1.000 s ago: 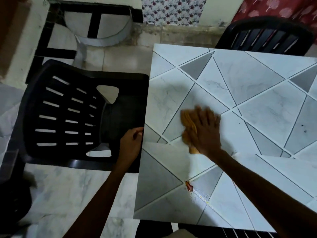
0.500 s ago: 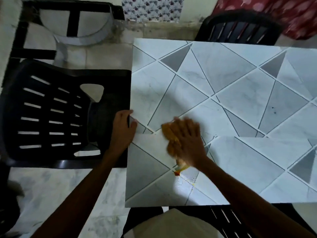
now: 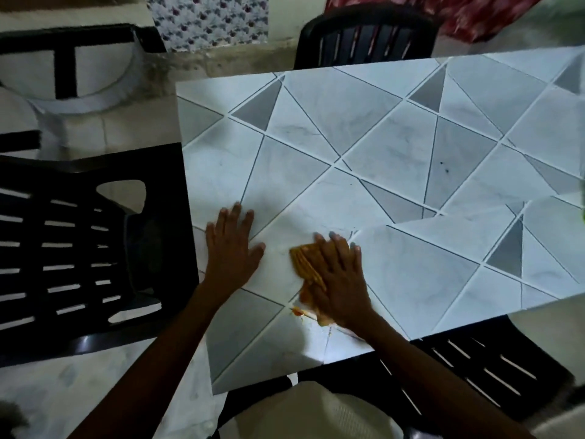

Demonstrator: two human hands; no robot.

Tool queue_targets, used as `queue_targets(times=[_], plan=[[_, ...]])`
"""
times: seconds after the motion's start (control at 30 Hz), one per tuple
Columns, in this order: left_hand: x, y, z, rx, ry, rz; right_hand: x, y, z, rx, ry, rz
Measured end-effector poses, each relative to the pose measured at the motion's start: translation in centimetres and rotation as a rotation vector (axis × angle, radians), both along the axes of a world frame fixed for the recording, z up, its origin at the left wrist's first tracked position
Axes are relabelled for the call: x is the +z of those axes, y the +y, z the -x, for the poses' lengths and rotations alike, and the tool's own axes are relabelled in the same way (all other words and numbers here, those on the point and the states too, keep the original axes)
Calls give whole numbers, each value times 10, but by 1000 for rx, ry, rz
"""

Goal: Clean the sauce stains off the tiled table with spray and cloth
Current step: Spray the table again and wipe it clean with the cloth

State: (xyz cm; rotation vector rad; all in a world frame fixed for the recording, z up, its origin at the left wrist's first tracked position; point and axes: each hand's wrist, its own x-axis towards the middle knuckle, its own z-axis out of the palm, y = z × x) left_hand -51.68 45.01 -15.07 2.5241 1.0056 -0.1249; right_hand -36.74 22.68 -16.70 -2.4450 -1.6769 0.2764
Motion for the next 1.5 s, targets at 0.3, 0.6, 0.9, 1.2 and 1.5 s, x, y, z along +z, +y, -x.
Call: queue_targets(times=[0.3, 0.6, 0.9, 1.2, 1.5], plan=[[-11, -18, -11, -44, 25, -44, 3, 127, -59, -413, 65, 116], [-7, -18, -23, 7, 55, -16, -4, -46, -70, -597, 57, 73], [-1, -21, -31, 31, 111, 69, 1, -84, -88, -706, 101, 153], [-13, -2, -14, -51, 50, 52, 3, 34, 3, 43, 20, 98], [4, -41, -43, 90, 143, 76, -6, -68, -104, -387, 84, 120]])
